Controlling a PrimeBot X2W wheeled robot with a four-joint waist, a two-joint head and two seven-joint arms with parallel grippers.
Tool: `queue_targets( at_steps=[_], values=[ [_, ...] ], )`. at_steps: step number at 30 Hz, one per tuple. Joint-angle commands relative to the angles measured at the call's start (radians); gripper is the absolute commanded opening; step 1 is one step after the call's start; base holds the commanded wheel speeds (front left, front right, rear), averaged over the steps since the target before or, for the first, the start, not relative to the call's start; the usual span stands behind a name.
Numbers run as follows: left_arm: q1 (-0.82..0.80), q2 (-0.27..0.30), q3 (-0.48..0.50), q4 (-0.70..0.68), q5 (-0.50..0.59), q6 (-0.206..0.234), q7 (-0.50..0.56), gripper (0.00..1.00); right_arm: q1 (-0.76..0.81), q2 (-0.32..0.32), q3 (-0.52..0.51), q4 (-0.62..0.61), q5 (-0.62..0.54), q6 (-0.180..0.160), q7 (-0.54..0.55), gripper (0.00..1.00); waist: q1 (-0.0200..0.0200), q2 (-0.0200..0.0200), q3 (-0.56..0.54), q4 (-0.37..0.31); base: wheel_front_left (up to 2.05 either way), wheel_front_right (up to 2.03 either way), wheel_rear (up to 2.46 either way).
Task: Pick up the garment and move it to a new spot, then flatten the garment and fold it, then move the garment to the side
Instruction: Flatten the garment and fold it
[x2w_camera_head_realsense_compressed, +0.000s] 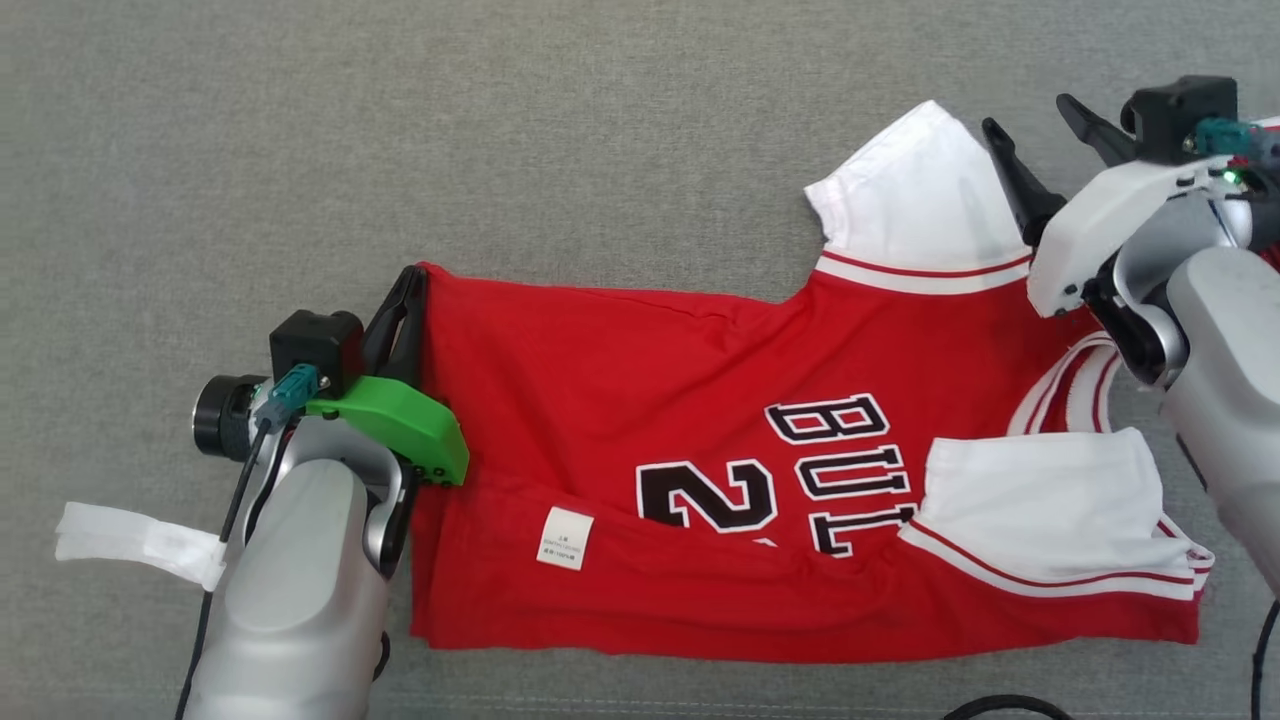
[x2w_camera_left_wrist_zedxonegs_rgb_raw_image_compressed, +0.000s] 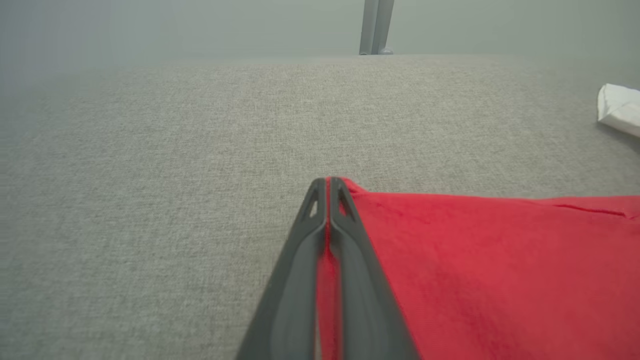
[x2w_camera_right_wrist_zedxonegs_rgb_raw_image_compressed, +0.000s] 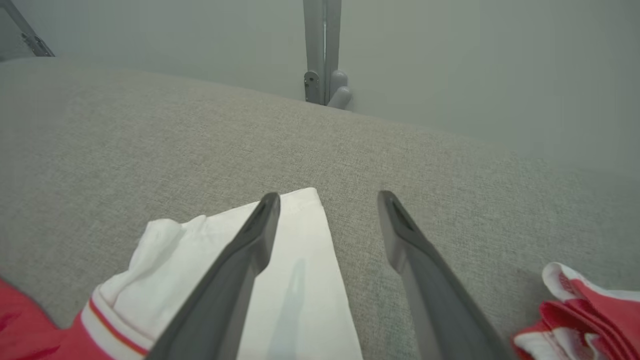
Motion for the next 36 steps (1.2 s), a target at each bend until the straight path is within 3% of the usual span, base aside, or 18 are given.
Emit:
queue_targets(
  at_steps=[1, 12, 13, 14, 15, 16, 26, 36],
  values=[
    [0.012, 0.001, 0.003, -0.016, -0.002, 0.002, 0.0, 0.0, -0.033, -0.011, 0.023, 0.03, 0.002, -0.001, 0.039, 1.0, 0.0, 0.0, 0.033, 0.046, 0.0, 0.0, 0.0],
    [-0.009, -0.005, -0.081, -0.097, -0.079, 0.019, 0.0, 0.0, -0.189, -0.038, 0.147, 0.217, 0.031, -0.001, 0.198, 1.0, 0.0, 0.0, 0.107, 0.121, 0.0, 0.0, 0.0],
    [-0.012, -0.005, -0.089, -0.1, -0.085, 0.022, 0.0, 0.0, -0.195, -0.039, 0.158, 0.229, 0.036, -0.001, 0.211, 0.93, 0.0, 0.0, 0.112, 0.124, 0.0, 0.0, 0.0],
    [-0.014, -0.005, -0.095, -0.103, -0.091, 0.028, 0.0, 0.0, -0.198, -0.039, 0.171, 0.237, 0.041, -0.001, 0.219, 0.52, 0.0, 0.0, 0.116, 0.127, 0.0, 0.0, 0.0],
    [-0.015, -0.005, -0.102, -0.104, -0.096, 0.031, 0.0, 0.0, -0.198, -0.039, 0.181, 0.242, 0.048, -0.001, 0.222, 0.34, 0.0, 0.0, 0.119, 0.128, 0.0, 0.0, 0.0],
    [-0.018, -0.005, -0.108, -0.105, -0.099, 0.035, 0.0, 0.0, -0.2, -0.04, 0.19, 0.246, 0.053, -0.001, 0.22, 0.0, 0.0, 0.0, 0.121, 0.13, 0.0, 0.0, 0.0],
    [-0.05, -0.004, -0.096, -0.105, -0.101, 0.054, 0.0, 0.0, -0.288, -0.075, 0.233, 0.273, 0.051, -0.002, 0.095, 0.0, 0.0, 0.0, 0.133, 0.126, 0.0, 0.0, 0.0],
    [-0.102, -0.003, -0.04, -0.095, -0.083, 0.072, 0.0, 0.0, -0.392, -0.033, 0.225, 0.368, -0.012, -0.002, -0.12, 0.0, 0.0, 0.0, 0.135, 0.121, 0.0, 0.0, 0.0]
  ],
)
